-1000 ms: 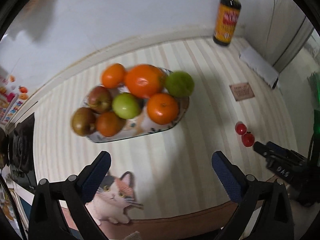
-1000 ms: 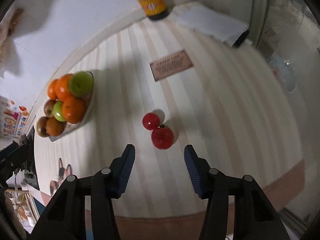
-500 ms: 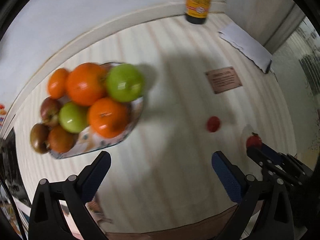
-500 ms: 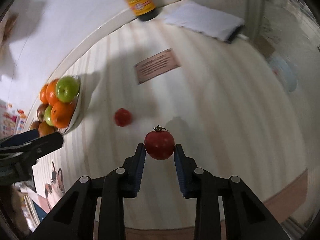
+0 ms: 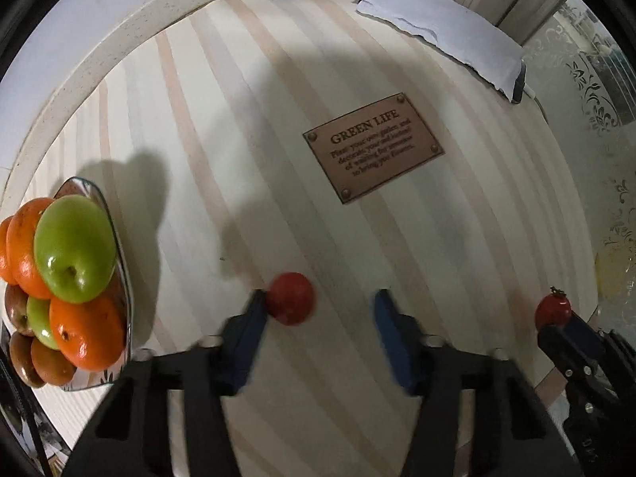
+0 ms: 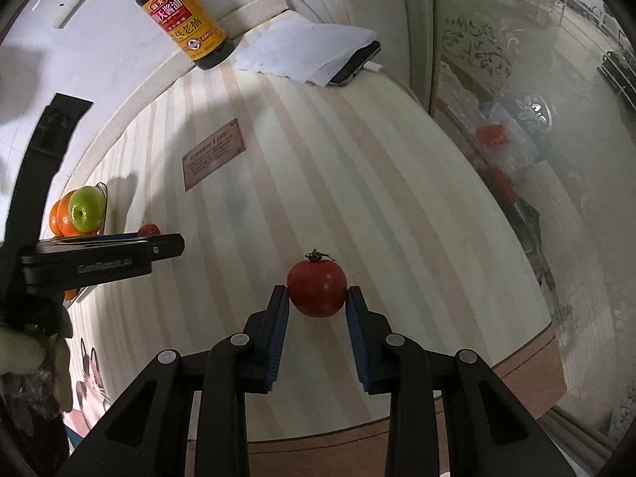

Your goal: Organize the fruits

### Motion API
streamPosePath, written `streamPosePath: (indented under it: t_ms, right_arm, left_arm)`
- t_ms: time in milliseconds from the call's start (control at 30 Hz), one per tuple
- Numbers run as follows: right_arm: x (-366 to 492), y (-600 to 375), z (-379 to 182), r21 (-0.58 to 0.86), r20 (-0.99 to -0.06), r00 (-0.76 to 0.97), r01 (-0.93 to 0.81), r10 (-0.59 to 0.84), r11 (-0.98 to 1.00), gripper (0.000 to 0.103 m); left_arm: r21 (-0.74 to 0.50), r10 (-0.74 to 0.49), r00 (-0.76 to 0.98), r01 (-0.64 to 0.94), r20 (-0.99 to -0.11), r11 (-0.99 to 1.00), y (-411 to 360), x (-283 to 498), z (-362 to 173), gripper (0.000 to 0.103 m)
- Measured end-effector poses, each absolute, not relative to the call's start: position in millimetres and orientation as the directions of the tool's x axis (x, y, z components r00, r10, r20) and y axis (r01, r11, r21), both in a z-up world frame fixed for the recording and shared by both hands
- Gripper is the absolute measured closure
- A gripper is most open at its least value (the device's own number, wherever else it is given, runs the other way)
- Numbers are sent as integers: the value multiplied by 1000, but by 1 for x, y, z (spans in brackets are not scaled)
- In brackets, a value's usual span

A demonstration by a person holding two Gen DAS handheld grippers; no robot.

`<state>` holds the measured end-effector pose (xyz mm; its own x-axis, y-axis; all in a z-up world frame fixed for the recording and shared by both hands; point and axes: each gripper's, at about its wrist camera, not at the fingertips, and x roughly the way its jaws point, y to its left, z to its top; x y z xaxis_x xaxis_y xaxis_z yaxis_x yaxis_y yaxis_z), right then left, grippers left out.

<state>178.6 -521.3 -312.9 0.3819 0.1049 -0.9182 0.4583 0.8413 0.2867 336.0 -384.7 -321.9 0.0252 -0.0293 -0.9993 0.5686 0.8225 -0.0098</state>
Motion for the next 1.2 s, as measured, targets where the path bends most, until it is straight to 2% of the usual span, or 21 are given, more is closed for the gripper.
streamPosePath:
  t_ms: [133, 400, 667, 900, 1200]
  right_arm:
    - [181, -521, -312, 290, -916, 385, 451, 109, 844, 71]
    - [194, -515, -306, 283, -915, 388, 412, 114, 866, 71]
    - [206, -502, -291, 297, -902, 409, 358, 137, 885, 71]
    - [225, -463, -272, 348, -875, 434, 252, 216, 903, 71]
    - [268, -362, -254, 424, -831, 415, 41, 371, 905, 71]
  left_arm:
    - [-17, -43, 32, 568, -999, 823, -385, 336, -323, 79]
    - [-39, -76, 45, 542, -996, 839, -378, 332, -318, 80]
    - [-104, -162, 76, 488, -984, 866, -348, 330, -284, 80]
    - [-195, -249, 115, 353, -962, 915, -268, 330, -236, 80]
    - [-273, -291, 188, 115, -938, 955, -156, 336, -201, 80]
